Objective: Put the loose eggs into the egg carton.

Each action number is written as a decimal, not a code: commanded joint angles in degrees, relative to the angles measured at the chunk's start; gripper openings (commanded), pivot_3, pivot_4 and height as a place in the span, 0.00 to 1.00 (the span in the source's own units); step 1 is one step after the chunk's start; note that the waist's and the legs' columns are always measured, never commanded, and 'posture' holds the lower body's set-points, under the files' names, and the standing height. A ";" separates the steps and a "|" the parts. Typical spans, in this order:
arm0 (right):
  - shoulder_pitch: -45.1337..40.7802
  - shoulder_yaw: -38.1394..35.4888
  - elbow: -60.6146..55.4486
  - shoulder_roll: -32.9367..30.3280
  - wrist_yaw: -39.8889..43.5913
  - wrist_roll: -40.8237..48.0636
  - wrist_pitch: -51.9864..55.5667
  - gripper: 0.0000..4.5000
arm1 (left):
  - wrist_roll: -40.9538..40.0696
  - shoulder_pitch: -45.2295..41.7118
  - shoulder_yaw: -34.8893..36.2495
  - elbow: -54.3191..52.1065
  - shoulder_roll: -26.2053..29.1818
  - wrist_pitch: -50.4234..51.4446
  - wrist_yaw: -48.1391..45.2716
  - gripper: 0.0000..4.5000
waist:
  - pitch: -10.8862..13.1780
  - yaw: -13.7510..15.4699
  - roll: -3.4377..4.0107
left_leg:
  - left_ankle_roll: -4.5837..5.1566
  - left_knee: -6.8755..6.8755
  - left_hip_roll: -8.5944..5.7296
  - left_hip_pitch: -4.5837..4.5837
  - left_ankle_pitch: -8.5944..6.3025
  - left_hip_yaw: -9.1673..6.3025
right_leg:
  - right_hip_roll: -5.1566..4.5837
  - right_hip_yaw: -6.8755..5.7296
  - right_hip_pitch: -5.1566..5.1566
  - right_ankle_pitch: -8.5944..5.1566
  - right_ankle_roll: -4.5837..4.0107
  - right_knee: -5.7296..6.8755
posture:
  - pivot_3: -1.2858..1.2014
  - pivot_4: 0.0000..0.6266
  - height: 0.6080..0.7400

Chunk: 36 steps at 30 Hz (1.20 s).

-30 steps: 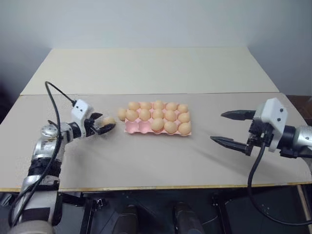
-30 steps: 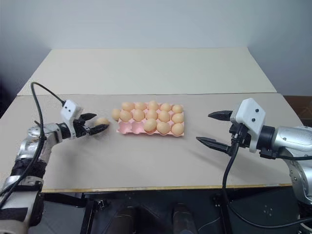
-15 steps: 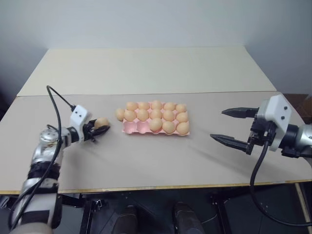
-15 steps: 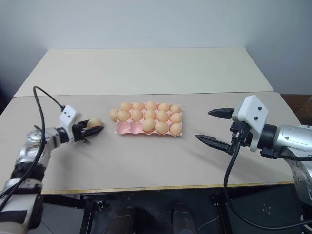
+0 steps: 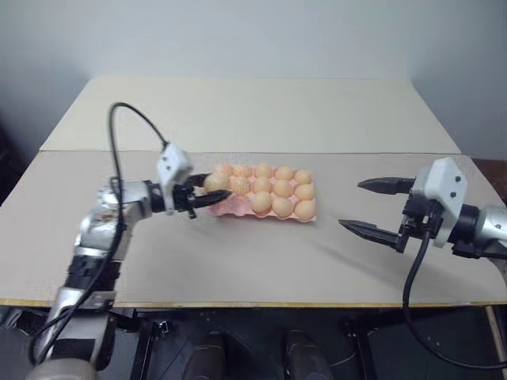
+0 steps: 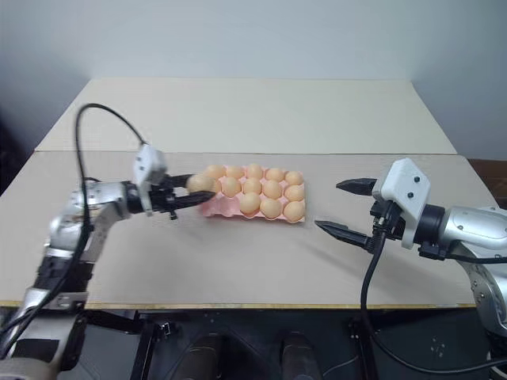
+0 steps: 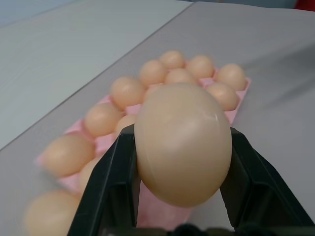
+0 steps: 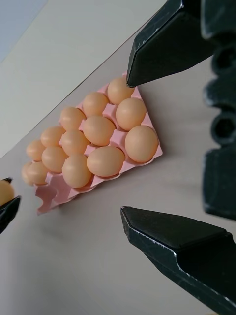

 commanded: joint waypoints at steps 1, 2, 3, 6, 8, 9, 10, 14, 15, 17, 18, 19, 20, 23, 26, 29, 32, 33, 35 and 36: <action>0.31 -2.45 -2.75 -0.57 -1.06 0.99 -0.48 1.00 | 2.45 -2.98 -2.47 2.69 -2.03 -2.52 -0.27 0.48 | 0.00 -0.13 0.00 | 0.02 0.00 0.01 0.02 -0.01 0.00 | 0.01 0.01 0.00 0.00 0.00 0.01 | 0.52 0.24 1.00; 0.69 -2.71 -3.12 -0.60 -1.35 0.98 -0.33 1.00 | 2.95 -3.36 -3.04 3.43 -2.60 -3.01 -0.44 0.48 | 0.00 -0.19 0.00 | 0.02 0.00 0.02 0.02 -0.01 0.00 | 0.03 0.01 0.00 0.00 0.00 0.02 | 0.52 0.24 1.00; 1.14 -3.04 -3.57 -0.57 -1.74 1.03 -0.05 1.00 | 3.69 -3.67 -3.80 4.05 -2.83 -3.11 -0.52 0.48 | 0.00 -0.18 0.00 | 0.03 0.00 0.02 0.04 -0.01 0.00 | 0.03 0.02 0.01 0.00 0.00 0.02 | 0.52 0.24 1.00; 2.25 -4.04 -4.57 -0.60 -2.57 1.42 0.48 1.00 | 5.15 -3.61 -4.86 4.91 -2.42 -4.59 -1.57 0.52 | 0.00 -0.17 0.00 | 0.04 0.00 0.02 0.03 -0.02 0.00 | 0.04 0.03 0.01 0.00 0.00 0.01 | 0.52 0.24 1.00; 2.98 -4.61 -4.97 -0.65 -2.77 1.67 0.58 1.00 | 5.35 -3.91 -4.29 5.46 -2.06 -4.45 -1.45 0.61 | 0.00 -0.09 0.00 | 0.04 0.03 0.02 0.01 -0.02 0.00 | 0.03 0.03 0.00 0.00 0.00 0.02 | 0.52 0.24 1.00; 3.22 -4.72 -5.06 -0.65 -2.84 1.69 0.58 1.00 | 5.40 -4.15 -3.98 5.79 -1.92 -4.44 -1.46 0.68 | 0.00 -0.04 0.00 | 0.04 0.04 0.02 0.02 -0.02 0.00 | 0.03 0.03 0.01 0.00 0.00 0.02 | 0.52 0.24 1.00; 3.39 -4.77 -5.18 -0.59 -2.98 1.71 0.63 1.00 | 5.33 -4.37 -3.72 5.97 -1.63 -4.31 -1.76 0.75 | 0.00 -0.02 0.00 | 0.04 0.04 0.01 0.02 -0.02 0.00 | 0.02 0.03 0.02 0.00 0.00 0.02 | 0.52 0.24 1.00; 2.90 -3.91 -4.57 -0.50 -3.37 1.69 0.44 1.00 | 4.22 -5.63 -2.40 6.46 -1.18 -3.36 -3.00 0.99 | 0.00 0.06 0.00 | 0.04 0.04 0.01 0.02 -0.02 0.00 | 0.03 0.02 0.02 0.00 0.00 0.01 | 0.52 0.24 1.00; 2.68 -3.67 -4.28 -0.54 -3.45 1.67 0.35 1.00 | 3.98 -5.97 -2.07 6.53 -1.28 -2.87 -2.90 0.99 | 0.00 0.09 0.00 | 0.04 0.04 0.01 0.02 -0.02 0.00 | 0.03 0.02 0.02 0.00 0.00 0.01 | 0.52 0.24 1.00; 2.23 -3.28 -3.65 -0.82 -3.34 1.58 -0.01 1.00 | 3.32 -6.52 -0.47 6.31 -0.90 -2.97 -2.66 0.99 | 0.00 0.13 0.00 | 0.04 0.04 0.01 0.01 -0.02 0.00 | 0.02 0.02 0.02 0.00 0.00 0.01 | 0.52 0.24 1.00; 2.05 -3.28 -3.40 -1.04 -3.13 1.60 -0.14 1.00 | 2.51 -6.81 1.01 5.88 0.12 -2.62 -2.81 0.99 | 0.00 0.05 0.00 | 0.04 0.05 0.01 0.01 -0.02 0.00 | 0.02 0.02 0.02 0.00 0.00 0.01 | 0.52 0.24 1.00; 1.92 -3.27 -3.27 -1.17 -3.00 1.62 -0.19 1.00 | 1.94 -7.00 2.07 5.58 0.87 -2.31 -2.95 0.99 | 0.00 -0.05 0.00 | 0.04 0.05 0.01 0.01 -0.02 0.00 | 0.02 0.02 0.02 0.00 0.00 0.01 | 0.52 0.24 1.00; 1.76 -3.25 -3.18 -1.26 -2.93 1.64 -0.17 1.00 | 1.55 -7.17 2.63 5.46 1.35 -2.05 -3.03 0.99 | 0.00 -0.19 0.00 | 0.04 0.04 0.02 0.01 -0.02 0.00 | 0.03 0.02 0.01 0.00 0.00 0.01 | 0.52 0.24 1.00; 1.46 -3.86 -2.12 -1.61 -2.05 2.08 -0.30 1.00 | -0.52 -5.44 7.80 4.00 8.55 -1.98 -6.13 0.99 | 0.00 -0.74 0.00 | 0.07 0.04 0.05 0.01 -0.04 0.00 | 0.06 0.02 -0.02 0.00 0.00 0.02 | 0.52 0.24 1.00; 1.19 -4.15 -1.08 -1.74 -1.40 2.56 -0.61 1.00 | -3.34 -1.88 12.60 2.15 15.00 -1.56 -9.42 0.99 | 0.00 -1.45 0.01 | 0.12 0.01 0.07 0.03 -0.07 -0.01 | 0.06 0.05 -0.03 0.00 0.00 0.01 | 0.52 0.24 1.00; 0.92 -3.70 -0.28 -1.62 -0.02 3.36 -1.18 1.00 | -8.45 7.09 22.28 -2.76 23.38 3.23 -13.60 0.99 | 0.01 -1.74 0.03 | 0.12 0.01 0.07 0.05 -0.07 0.00 | 0.05 0.05 -0.01 -0.01 0.01 0.00 | 0.52 0.24 1.00; 0.82 -2.27 0.02 -1.20 0.98 3.19 -1.89 1.00 | -11.61 19.47 31.61 -8.56 27.51 6.75 -15.72 0.99 | 0.03 -1.57 0.06 | 0.15 -0.02 0.10 0.06 -0.09 0.02 | 0.06 0.07 -0.04 -0.02 0.01 0.01 | 0.52 0.24 1.00; 0.73 -2.01 0.22 -1.16 1.24 2.99 -2.17 1.00 | -11.87 22.47 33.52 -10.28 27.90 6.97 -15.56 0.99 | 0.03 -1.44 0.06 | 0.15 -0.01 0.11 0.06 -0.09 0.02 | 0.05 0.07 -0.03 -0.02 0.01 0.01 | 0.52 0.24 1.00; -0.34 -1.72 1.07 -1.06 1.14 3.06 -2.02 1.00 | -13.24 25.45 35.94 -13.09 27.75 8.29 -14.09 0.99 | 0.03 -0.71 0.06 | 0.14 -0.01 0.08 0.14 -0.09 0.04 | -0.01 0.04 0.08 -0.02 0.02 -0.01 | 0.52 0.24 1.00; -1.19 -1.49 1.66 -1.07 1.10 3.33 -1.76 1.00 | -14.07 26.11 36.80 -14.37 27.50 9.36 -12.93 0.99 | 0.03 -0.39 0.05 | 0.14 -0.01 0.06 0.15 -0.09 0.03 | -0.04 0.00 0.11 -0.02 0.02 0.00 | 0.52 0.24 1.00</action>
